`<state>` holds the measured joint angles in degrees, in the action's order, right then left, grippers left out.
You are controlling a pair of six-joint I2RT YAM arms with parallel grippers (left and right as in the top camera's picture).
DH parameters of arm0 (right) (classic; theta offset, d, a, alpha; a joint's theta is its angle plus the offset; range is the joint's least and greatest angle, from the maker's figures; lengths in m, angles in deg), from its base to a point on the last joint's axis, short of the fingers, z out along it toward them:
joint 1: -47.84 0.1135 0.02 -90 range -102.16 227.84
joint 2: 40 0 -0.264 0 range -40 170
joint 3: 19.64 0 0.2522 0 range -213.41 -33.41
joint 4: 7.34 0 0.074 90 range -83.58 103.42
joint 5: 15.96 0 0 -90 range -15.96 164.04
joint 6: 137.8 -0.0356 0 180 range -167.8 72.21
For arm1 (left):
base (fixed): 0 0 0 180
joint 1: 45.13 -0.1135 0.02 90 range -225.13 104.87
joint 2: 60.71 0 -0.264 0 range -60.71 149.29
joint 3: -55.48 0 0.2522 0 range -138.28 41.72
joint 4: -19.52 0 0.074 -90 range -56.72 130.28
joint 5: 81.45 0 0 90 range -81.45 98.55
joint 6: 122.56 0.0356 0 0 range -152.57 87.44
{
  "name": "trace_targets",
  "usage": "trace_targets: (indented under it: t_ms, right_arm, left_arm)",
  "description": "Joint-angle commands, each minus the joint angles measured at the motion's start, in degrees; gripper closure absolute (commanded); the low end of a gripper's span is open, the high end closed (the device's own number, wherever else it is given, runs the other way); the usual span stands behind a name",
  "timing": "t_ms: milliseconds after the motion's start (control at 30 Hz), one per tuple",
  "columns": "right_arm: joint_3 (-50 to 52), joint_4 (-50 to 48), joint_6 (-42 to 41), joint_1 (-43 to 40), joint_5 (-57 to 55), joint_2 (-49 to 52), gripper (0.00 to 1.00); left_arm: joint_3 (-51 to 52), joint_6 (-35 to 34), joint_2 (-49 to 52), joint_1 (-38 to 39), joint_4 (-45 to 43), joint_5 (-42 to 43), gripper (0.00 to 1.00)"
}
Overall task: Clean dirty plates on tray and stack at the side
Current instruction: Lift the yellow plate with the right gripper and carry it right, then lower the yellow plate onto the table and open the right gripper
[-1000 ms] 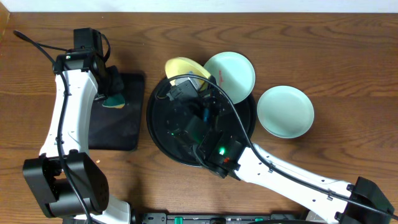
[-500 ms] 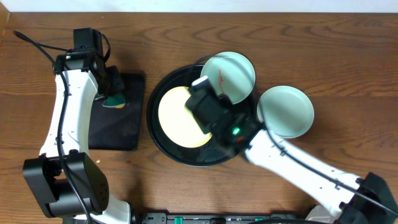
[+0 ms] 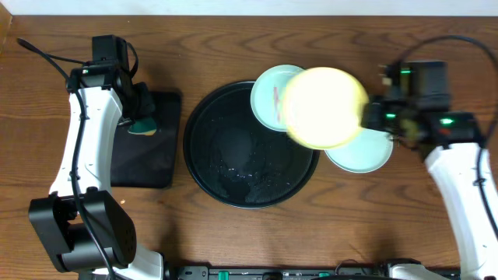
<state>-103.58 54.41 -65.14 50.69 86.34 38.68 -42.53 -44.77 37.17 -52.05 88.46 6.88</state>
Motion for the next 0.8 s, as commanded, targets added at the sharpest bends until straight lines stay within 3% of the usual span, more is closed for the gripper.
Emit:
trace_targets:
  t_ms: [0, 233, 767]
  right_arm:
    - [-0.13, 4.04, 2.19, -7.96, -2.32, 0.72, 0.99]
    - [3.26, 4.92, 4.37, -13.88, -8.92, 5.09, 0.99]
    - [3.8, 1.07, 4.13, -12.63, -10.71, 21.62, 0.96]
  left_arm:
    - [-0.31, -0.52, 0.17, -0.13, 0.09, -0.22, 0.93]
    - [-0.31, -0.5, 0.17, -0.13, 0.04, -0.22, 0.93]
    - [-0.31, -0.52, 0.17, -0.13, 0.07, -0.22, 0.93]
